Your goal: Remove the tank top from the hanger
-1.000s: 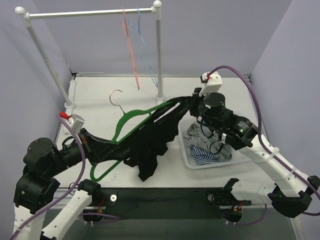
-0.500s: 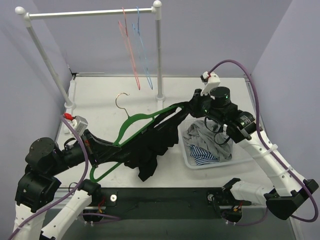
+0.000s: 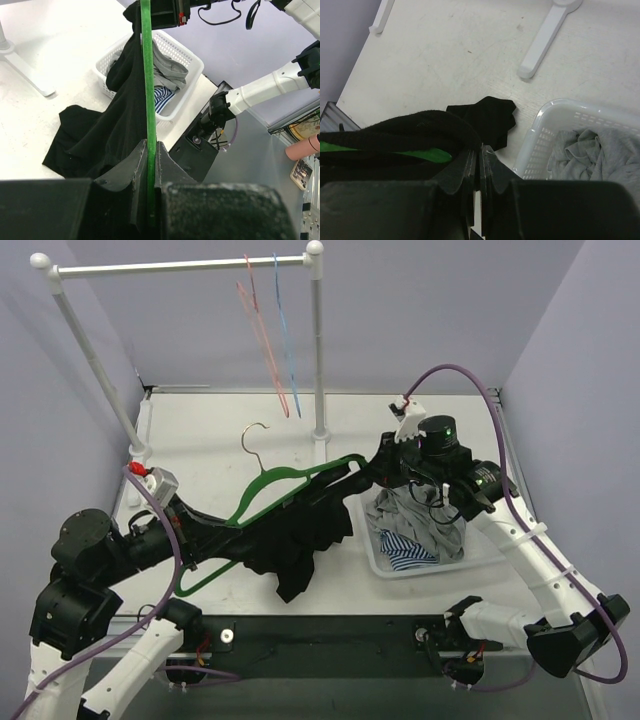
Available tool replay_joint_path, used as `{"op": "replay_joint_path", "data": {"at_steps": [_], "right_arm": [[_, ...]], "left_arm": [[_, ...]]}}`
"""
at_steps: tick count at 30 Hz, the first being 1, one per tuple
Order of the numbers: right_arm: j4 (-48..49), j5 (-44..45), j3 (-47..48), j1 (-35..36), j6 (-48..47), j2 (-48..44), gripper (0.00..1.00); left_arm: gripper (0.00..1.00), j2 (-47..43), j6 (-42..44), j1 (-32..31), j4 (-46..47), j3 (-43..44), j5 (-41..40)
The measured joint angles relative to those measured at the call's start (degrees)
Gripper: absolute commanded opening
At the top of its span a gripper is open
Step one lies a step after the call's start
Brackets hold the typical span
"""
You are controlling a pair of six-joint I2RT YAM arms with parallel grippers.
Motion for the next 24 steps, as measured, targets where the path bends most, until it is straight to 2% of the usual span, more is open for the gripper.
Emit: {"op": "replay_joint_path", "data": {"at_steps": [4, 11, 17, 24], "right_arm": [[0.31, -2.93, -1.2, -0.87, 0.15, -1.18, 0.0], [2.78, -6.01, -6.05, -0.96, 2.19, -7.41, 0.0], [1.86, -10.45, -7.04, -0.02, 3.19, -10.16, 0.0], [2.25, -10.69, -7.43, -0.02, 3.87, -11.21, 0.0]], "left_arm": [[0.0, 0.0, 0.52, -0.17, -0.24, 0.46, -0.48], [0.0, 1.18, 3.8, -0.7, -5.05, 5.2, -7.08], [0.0, 2.36, 3.8, -0.57, 0.83, 7.39, -13.07], [0.0, 2.1, 1.16, -0.57, 4.13, 6.86, -11.32]]}}
